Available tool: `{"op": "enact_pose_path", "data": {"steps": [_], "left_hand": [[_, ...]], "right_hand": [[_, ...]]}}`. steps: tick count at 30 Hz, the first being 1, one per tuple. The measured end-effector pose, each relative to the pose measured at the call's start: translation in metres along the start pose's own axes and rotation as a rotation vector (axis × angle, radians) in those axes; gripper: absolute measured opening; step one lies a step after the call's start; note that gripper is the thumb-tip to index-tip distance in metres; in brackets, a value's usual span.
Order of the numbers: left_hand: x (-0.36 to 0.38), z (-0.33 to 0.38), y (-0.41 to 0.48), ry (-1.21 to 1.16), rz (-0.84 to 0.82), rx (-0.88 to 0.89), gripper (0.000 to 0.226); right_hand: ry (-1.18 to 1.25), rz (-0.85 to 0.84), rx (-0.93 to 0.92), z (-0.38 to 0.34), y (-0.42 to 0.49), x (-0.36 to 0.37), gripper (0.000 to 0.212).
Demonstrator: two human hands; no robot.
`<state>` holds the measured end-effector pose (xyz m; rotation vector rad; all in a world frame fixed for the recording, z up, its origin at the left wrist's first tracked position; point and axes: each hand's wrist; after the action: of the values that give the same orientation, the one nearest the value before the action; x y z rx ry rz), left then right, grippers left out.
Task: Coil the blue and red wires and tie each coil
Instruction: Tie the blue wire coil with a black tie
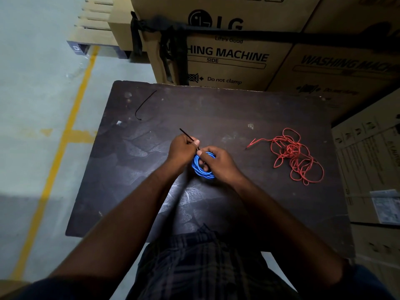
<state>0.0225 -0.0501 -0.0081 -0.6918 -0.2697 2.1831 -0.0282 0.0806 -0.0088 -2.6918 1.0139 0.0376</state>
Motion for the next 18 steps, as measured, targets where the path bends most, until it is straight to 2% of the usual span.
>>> {"op": "enact_pose_path", "data": {"steps": [3,6,9,12,15,18], "left_hand": [[0.002,-0.003,-0.003,-0.15,-0.051,-0.084,0.009],[-0.002,-0.002,-0.006,-0.223,-0.096,-0.099,0.013],[-0.009,-0.004,-0.003,-0.067,-0.066,-0.06,0.018],[-0.012,-0.014,-0.001,0.083,0.001,-0.044,0.015],[-0.011,-0.026,0.001,0.087,0.019,-0.067,0.013],[-0.019,-0.025,-0.001,-0.027,-0.1,-0.089,0.018]], "right_hand": [[-0.009,0.006,0.01,0.003,-0.002,-0.002,0.011],[-0.004,-0.022,0.016,0.007,-0.002,-0.004,0.007],[-0.096,-0.024,0.001,0.013,-0.001,-0.002,0.002],[-0.208,-0.034,-0.011,0.018,0.001,0.002,0.008],[-0.261,-0.046,0.01,0.016,-0.001,0.012,0.007],[-0.278,-0.056,0.001,0.015,-0.003,0.013,0.005]]}}
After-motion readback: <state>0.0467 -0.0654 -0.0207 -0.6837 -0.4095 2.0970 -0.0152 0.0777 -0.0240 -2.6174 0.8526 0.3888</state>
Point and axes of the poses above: each hand's wrist, its own y-axis towards the middle knuckle, its own x-axis out of the palm, z = x × y, and after that the axes turned 4 degrees about -x, right-handed
